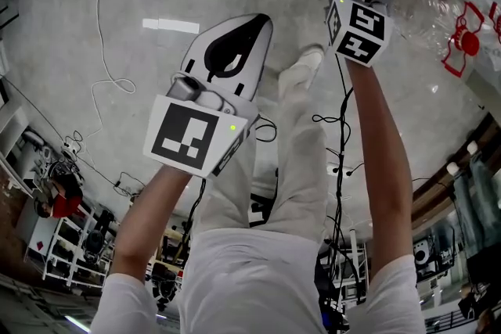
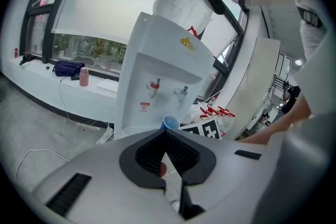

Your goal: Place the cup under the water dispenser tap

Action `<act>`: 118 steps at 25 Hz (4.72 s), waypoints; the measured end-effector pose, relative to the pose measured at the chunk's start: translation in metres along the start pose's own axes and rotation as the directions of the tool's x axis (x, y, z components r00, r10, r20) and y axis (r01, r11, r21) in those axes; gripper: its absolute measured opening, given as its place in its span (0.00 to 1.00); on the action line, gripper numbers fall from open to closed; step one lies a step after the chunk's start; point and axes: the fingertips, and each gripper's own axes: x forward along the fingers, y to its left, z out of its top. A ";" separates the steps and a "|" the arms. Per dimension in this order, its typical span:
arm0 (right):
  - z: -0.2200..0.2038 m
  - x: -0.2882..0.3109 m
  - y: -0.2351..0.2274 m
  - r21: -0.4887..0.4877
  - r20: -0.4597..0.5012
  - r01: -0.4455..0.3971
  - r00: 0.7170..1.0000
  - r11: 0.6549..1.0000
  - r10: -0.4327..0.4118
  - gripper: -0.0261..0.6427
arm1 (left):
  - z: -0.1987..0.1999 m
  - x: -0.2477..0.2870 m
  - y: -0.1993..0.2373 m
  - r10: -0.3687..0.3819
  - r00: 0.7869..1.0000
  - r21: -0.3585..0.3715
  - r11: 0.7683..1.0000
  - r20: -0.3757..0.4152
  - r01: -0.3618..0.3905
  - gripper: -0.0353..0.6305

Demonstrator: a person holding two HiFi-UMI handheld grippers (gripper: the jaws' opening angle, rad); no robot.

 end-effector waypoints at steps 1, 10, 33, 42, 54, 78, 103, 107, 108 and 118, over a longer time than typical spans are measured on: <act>-0.001 0.002 0.000 0.001 -0.002 0.000 1.000 1.000 0.000 0.46 | -0.001 0.000 0.001 0.000 1.000 0.000 1.000 -0.002 0.000 0.06; -0.005 0.015 -0.013 0.018 -0.016 0.033 0.999 0.999 -0.033 0.46 | -0.005 0.007 0.003 0.003 1.000 -0.008 1.000 -0.028 -0.003 0.06; -0.004 0.021 -0.009 0.026 -0.037 0.007 0.999 1.000 -0.006 0.55 | 0.003 0.006 0.003 0.002 1.000 0.004 1.000 -0.017 -0.002 0.06; -0.005 0.012 -0.013 0.032 -0.057 -0.001 0.998 0.999 0.003 0.55 | 0.005 0.006 -0.007 -0.012 1.000 0.006 1.000 -0.024 0.012 0.06; 0.004 -0.012 -0.014 0.015 -0.069 0.000 0.998 1.000 0.001 0.57 | 0.020 -0.006 -0.018 -0.026 1.000 0.039 0.999 -0.001 0.026 0.06; 0.082 -0.124 0.003 0.006 -0.024 -0.047 0.999 0.999 0.048 0.40 | 0.076 -0.084 -0.053 -0.054 0.998 0.068 0.996 0.021 0.053 0.06; 0.217 -0.310 0.040 -0.029 0.170 -0.044 0.984 0.999 0.048 0.05 | 0.152 -0.190 -0.102 -0.088 0.986 0.080 0.994 0.142 0.077 0.06; 0.240 -0.344 0.051 -0.018 0.197 -0.050 0.979 0.999 0.053 0.05 | 0.167 -0.214 -0.110 -0.097 0.980 0.101 0.992 0.176 0.080 0.06; 0.245 -0.352 0.053 -0.021 0.204 -0.047 0.978 0.999 0.050 0.06 | 0.171 -0.220 -0.111 -0.097 0.978 0.102 0.992 0.186 0.079 0.06; 0.291 -0.429 0.061 -0.028 0.259 -0.024 0.965 0.999 0.030 0.05 | 0.198 -0.283 -0.120 -0.075 0.958 0.086 0.995 0.276 0.053 0.06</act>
